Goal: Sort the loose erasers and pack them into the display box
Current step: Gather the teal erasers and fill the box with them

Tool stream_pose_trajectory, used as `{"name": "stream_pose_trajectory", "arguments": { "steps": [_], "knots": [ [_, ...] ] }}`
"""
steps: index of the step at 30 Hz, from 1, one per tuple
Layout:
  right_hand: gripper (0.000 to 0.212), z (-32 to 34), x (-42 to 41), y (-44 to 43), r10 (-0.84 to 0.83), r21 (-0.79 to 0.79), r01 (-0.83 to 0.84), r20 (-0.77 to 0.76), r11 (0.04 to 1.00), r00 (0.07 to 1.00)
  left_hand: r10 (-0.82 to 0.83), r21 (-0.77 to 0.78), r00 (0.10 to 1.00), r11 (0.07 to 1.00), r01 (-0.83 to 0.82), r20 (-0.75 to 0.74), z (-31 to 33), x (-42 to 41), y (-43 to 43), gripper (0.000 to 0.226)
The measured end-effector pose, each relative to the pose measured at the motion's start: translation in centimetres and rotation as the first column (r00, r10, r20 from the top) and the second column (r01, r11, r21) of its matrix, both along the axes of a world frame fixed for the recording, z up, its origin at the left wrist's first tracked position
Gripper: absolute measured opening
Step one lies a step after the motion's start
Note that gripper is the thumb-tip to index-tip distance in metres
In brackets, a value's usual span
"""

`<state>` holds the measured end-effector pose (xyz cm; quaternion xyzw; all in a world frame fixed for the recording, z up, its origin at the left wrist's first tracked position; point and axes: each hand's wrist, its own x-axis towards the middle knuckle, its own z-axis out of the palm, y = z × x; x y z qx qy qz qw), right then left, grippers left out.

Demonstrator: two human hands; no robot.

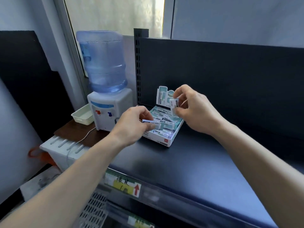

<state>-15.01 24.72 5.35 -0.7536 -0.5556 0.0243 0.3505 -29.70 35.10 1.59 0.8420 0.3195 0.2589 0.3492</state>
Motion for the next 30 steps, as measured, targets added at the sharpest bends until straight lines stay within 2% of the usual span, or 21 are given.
{"name": "stream_pose_trajectory", "arguments": {
  "steps": [7,11,15,19,23,26,30],
  "knots": [
    [0.024,-0.3,-0.1,-0.2,-0.127,-0.048,0.127,0.008,0.991,0.992,-0.197,0.042,0.976,0.979,0.201,-0.091,-0.3,2.7,1.3,0.009],
    [0.025,-0.3,0.1,-0.8,-0.150,-0.066,0.151,0.013,0.986,0.989,-0.212,0.074,0.957,0.970,0.230,-0.196,-0.8,3.3,1.8,0.006],
    [0.027,-0.7,0.6,-0.5,-0.125,-0.075,0.124,-0.010,0.989,0.992,-0.241,-0.002,0.943,0.969,0.247,-0.232,-1.3,3.7,2.3,0.015],
    [0.028,-1.2,1.0,0.5,-0.077,-0.093,0.074,-0.022,0.993,0.997,-0.245,-0.037,0.930,0.969,0.244,-0.275,-1.1,3.7,2.5,0.013],
    [0.029,-1.4,1.6,1.1,-0.017,-0.153,0.015,-0.009,0.988,1.000,-0.173,0.048,0.931,0.979,0.199,-0.322,-1.1,4.0,2.1,0.017],
    [0.030,-1.6,2.0,1.5,0.022,-0.193,-0.025,-0.014,0.981,1.000,-0.158,0.037,0.946,0.984,0.175,-0.284,-1.2,4.0,1.7,0.015],
    [0.024,-1.9,2.1,2.0,0.062,-0.231,-0.063,-0.014,0.971,0.998,-0.089,0.015,0.984,0.996,0.092,-0.153,-1.3,3.6,1.6,0.012]
  ]
}}
